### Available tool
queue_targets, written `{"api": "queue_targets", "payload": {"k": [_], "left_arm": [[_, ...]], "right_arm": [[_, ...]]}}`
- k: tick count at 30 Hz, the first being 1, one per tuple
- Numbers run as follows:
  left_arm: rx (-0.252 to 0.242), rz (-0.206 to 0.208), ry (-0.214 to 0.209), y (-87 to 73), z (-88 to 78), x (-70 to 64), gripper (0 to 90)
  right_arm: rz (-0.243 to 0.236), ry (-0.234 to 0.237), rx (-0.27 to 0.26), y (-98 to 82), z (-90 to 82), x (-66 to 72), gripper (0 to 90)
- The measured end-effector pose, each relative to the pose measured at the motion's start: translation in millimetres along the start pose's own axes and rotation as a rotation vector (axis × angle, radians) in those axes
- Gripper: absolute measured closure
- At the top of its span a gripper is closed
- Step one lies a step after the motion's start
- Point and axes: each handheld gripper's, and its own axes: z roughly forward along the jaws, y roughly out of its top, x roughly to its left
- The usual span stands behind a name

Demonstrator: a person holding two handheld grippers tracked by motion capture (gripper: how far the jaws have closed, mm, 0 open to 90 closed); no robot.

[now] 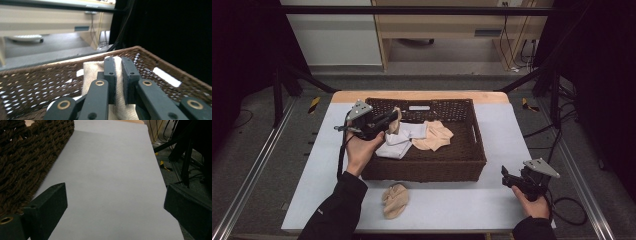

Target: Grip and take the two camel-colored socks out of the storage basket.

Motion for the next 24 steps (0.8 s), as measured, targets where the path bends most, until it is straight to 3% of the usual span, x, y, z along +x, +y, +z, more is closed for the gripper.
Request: {"api": "queue_targets", "payload": {"k": [8, 15, 24], "left_arm": [[-0.067, 0.048, -0.081, 12.7, -22.6, -23.6, 82.8], [-0.093, 0.130, -0.130, 14.8, -48.1, -54.0, 82.8], [-0.088, 0.166, -0.160, 6.0, -68.2, -65.9, 82.9]], "right_arm": [[0.001, -0.003, -0.003, -0.1, -0.1, -1.6, 5.1], [0.009, -0.009, -0.007, 0.6, -1.8, -1.9, 5.1], [0.007, -0.009, -0.005, 0.4, -1.9, -1.3, 5.1]]}}
